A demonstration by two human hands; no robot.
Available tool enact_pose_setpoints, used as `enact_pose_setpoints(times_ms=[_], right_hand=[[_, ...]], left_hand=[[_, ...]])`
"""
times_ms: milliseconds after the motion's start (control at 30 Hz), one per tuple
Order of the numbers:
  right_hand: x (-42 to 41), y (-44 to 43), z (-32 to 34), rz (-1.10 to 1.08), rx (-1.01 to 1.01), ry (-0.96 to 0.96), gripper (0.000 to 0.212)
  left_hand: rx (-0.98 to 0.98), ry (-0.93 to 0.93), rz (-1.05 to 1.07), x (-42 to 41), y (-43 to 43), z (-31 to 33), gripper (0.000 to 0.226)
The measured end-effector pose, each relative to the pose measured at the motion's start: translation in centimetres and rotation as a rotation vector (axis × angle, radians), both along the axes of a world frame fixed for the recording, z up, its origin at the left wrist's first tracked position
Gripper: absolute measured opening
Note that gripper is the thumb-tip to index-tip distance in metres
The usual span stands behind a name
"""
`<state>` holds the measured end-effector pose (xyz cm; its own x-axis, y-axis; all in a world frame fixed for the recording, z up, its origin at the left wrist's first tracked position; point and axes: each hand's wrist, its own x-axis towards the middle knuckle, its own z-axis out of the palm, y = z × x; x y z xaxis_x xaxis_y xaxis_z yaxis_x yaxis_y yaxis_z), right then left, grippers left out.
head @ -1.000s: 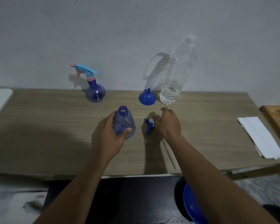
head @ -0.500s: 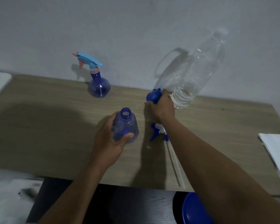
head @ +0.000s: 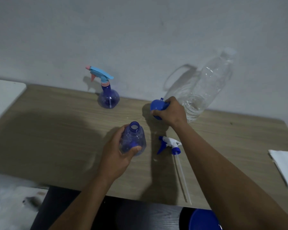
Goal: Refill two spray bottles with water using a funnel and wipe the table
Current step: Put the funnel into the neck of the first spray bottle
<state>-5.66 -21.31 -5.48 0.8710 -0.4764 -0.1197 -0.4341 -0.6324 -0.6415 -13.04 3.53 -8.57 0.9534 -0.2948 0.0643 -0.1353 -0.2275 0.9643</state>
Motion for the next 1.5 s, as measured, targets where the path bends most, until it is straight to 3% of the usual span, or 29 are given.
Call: enact_pose_setpoints(times_ms=[167,467,867,1000,1300,1500], right_hand=[[-3.2,0.8,3.5,0.017,0.297,-0.191,0.080],[-8.3,4.6,10.4,0.092,0.506,-0.339,0.067],[-10.4,9.2,12.4,0.214,0.561,-0.472,0.079],[-10.7,10.0,11.7,0.177,0.561,-0.511,0.075],[-10.4,11.2,9.2,0.107,0.633,-0.588,0.091],[-9.6,11.8,7.7,0.095,0.638,-0.602,0.086]], left_hand=[[0.006,-0.013,0.014,-0.6,-0.3,1.4,0.067],[0.040,0.030,-0.002,-0.4,0.0,1.6,0.069],[0.046,0.082,-0.033,0.6,0.1,0.1,0.074],[0.035,0.097,-0.008,0.6,0.1,0.3,0.071],[0.044,0.126,-0.035,0.4,0.1,1.3,0.084],[0.042,0.121,-0.026,0.2,0.0,1.6,0.075]])
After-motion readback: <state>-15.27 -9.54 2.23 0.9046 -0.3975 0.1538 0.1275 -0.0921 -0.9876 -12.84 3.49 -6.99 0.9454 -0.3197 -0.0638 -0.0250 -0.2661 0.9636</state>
